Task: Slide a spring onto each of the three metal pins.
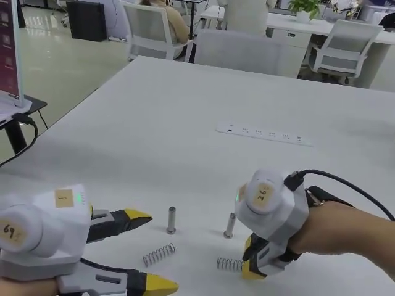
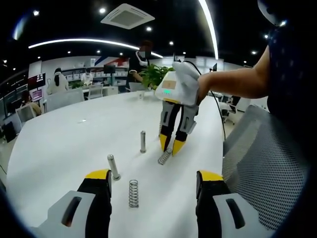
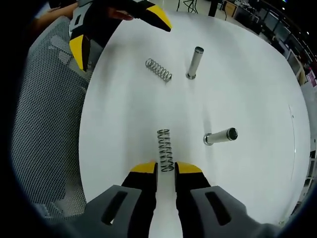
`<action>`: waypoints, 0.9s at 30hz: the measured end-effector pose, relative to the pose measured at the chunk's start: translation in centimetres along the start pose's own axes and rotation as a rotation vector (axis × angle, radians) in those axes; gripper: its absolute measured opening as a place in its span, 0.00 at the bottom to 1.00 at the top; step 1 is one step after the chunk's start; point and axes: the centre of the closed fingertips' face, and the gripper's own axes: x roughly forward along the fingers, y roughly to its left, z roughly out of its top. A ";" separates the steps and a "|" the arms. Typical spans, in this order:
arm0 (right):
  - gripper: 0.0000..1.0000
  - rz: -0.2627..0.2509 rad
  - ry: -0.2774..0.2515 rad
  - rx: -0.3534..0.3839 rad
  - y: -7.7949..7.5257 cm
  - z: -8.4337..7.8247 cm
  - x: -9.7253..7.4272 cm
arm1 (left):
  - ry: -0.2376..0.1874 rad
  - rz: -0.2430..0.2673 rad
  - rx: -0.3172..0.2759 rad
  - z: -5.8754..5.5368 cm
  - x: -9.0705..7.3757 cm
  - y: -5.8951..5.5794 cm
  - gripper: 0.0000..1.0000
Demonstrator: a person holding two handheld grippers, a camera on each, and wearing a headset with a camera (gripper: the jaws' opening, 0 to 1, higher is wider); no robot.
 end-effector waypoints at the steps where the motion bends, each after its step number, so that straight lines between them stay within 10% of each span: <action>1: 0.11 0.000 0.001 -0.001 0.0 0.0 0.1 | 0.000 0.000 0.000 0.0 0.0 0.0 0.65; 27: 0.08 -0.023 -0.018 -0.017 -0.1 0.5 -0.9 | 0.001 -0.007 0.005 0.1 0.1 -0.1 0.63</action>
